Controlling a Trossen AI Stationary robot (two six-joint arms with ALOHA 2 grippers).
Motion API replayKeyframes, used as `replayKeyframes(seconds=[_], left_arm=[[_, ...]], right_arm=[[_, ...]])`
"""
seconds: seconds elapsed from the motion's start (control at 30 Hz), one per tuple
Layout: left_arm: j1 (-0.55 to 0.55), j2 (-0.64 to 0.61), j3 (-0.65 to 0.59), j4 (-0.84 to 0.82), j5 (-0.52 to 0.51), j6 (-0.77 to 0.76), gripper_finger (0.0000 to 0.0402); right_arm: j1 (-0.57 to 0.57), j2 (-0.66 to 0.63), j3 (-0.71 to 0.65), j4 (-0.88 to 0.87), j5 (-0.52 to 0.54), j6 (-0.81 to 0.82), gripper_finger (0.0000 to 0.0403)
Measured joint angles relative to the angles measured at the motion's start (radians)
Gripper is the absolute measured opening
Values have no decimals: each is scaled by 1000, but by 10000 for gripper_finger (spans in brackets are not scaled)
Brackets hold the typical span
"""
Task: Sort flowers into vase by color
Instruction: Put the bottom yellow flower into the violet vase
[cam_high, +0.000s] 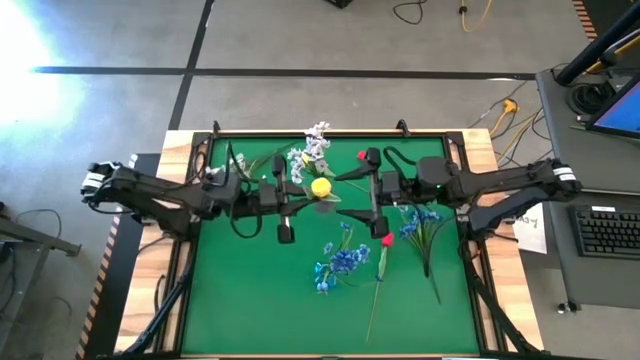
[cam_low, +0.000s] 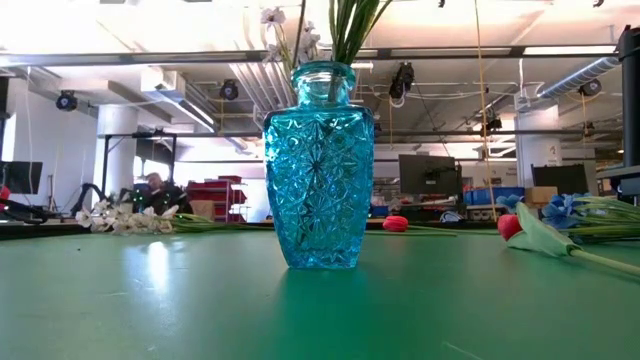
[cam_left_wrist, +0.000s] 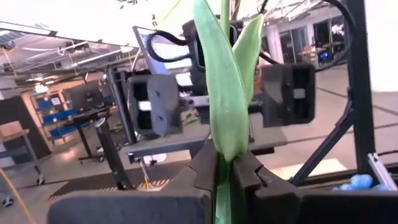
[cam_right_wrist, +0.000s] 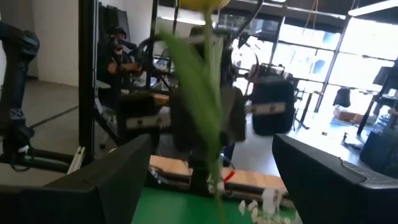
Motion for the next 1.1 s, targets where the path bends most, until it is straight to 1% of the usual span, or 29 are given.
replayKeyframes(seconds=[0.23, 0.3, 0.37, 0.5, 0.63, 0.77, 0.87, 0.9, 1.0, 1.1], left_arm=[[2, 2, 3, 7, -9, -3, 0], [1, 2, 3, 14, -12, -4, 0], [1, 6, 3, 19, -13, -7, 0], [2, 8, 3, 8, -19, -7, 0], [3, 8, 3, 10, -37, -16, 0], [3, 9, 3, 9, -109, -30, 0], [3, 13, 3, 13, -121, -49, 0], [3, 16, 3, 16, -122, -51, 0], [2, 18, 2, 16, -121, -53, 1], [3, 16, 2, 14, -121, -53, 19]], right_arm=[[-2, 101, 118, -38, 0, -44, 324], [-10, 125, 153, -56, 0, -44, 315], [-18, 144, 185, -73, 0, -44, 298], [-23, 181, 216, -91, 0, -50, 242], [-21, 195, 231, -91, 0, -59, 169], [-26, 196, 231, -96, 3, -51, 90], [-28, 195, 231, -97, 4, -43, 33], [-28, 195, 231, -96, 4, -43, 21], [-28, 195, 231, -100, 3, -27, 15], [-28, 195, 231, -100, 3, -24, 11]])
